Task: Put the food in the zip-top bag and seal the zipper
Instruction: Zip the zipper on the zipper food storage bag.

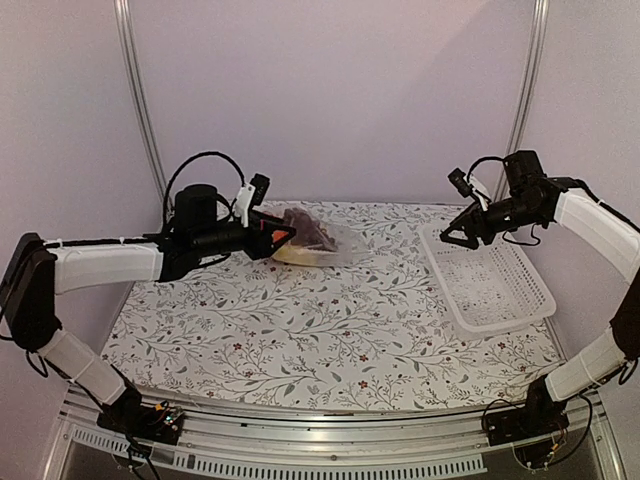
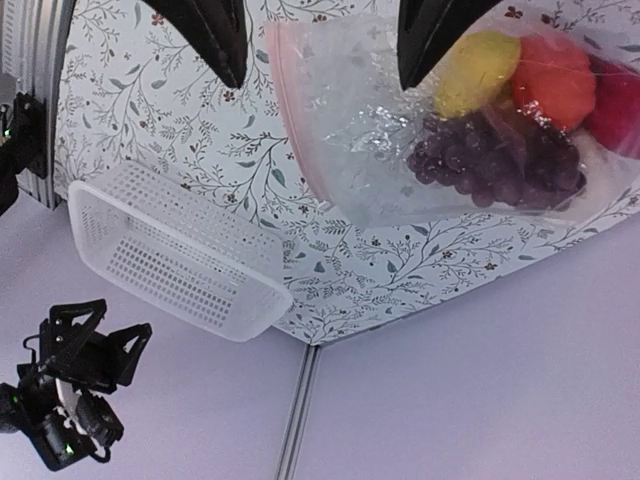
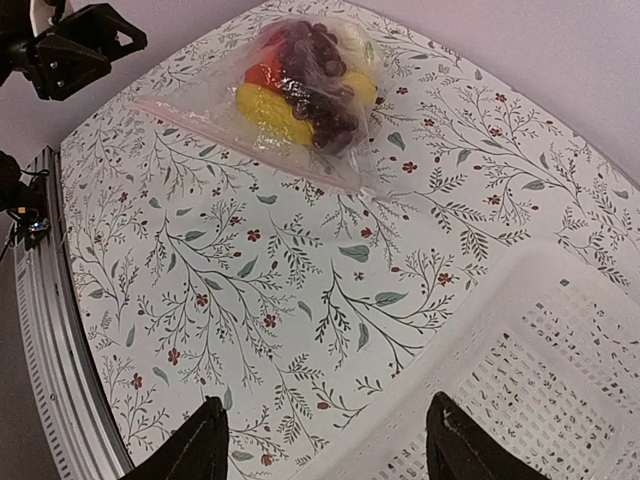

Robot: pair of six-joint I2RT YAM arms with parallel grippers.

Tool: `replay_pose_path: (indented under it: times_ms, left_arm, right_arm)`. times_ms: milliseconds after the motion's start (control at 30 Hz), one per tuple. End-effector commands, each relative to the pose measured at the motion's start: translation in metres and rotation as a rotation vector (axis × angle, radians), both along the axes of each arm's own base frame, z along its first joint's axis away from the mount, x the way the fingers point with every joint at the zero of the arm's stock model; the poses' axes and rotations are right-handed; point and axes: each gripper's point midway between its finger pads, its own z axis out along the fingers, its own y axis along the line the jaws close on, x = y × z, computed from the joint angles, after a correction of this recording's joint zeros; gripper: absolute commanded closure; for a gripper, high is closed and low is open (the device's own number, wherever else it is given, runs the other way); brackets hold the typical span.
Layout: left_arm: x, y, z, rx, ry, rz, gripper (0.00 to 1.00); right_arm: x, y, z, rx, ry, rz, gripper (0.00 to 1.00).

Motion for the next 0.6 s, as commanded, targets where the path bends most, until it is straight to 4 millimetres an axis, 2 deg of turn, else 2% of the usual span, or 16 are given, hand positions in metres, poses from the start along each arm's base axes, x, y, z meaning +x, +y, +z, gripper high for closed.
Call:
replay_pose_path:
  times_ms: [0,67,233,300,433,567]
  left_arm:
    - [-0.006,0.024,0.001,0.147,0.006,0.075,0.44]
    - [-0.003,0.040,0.005,0.198,-0.012,0.146,0.40]
    - [0.009,0.077,0.026,0.247,-0.067,0.336,0.22]
    - [0.014,0.084,0.033,0.268,-0.085,0.374,0.16]
    - [0.023,0.090,0.037,0.298,-0.078,0.419,0.14]
    - [0.030,0.094,0.034,0.323,-0.095,0.440,0.14]
  right_arm:
    - [0.001,-0.005,0.006,-0.008,-0.038,-0.016,0.33]
    - [0.000,-0.006,0.009,-0.012,-0.053,-0.024,0.33]
    - [0.005,-0.014,0.015,-0.033,-0.098,-0.082,0.30]
    - [0.006,-0.018,0.019,-0.041,-0.121,-0.110,0.30]
    - [0.006,-0.024,0.020,-0.051,-0.145,-0.152,0.28]
    - [0.005,-0.039,0.021,-0.062,-0.195,-0.227,0.20]
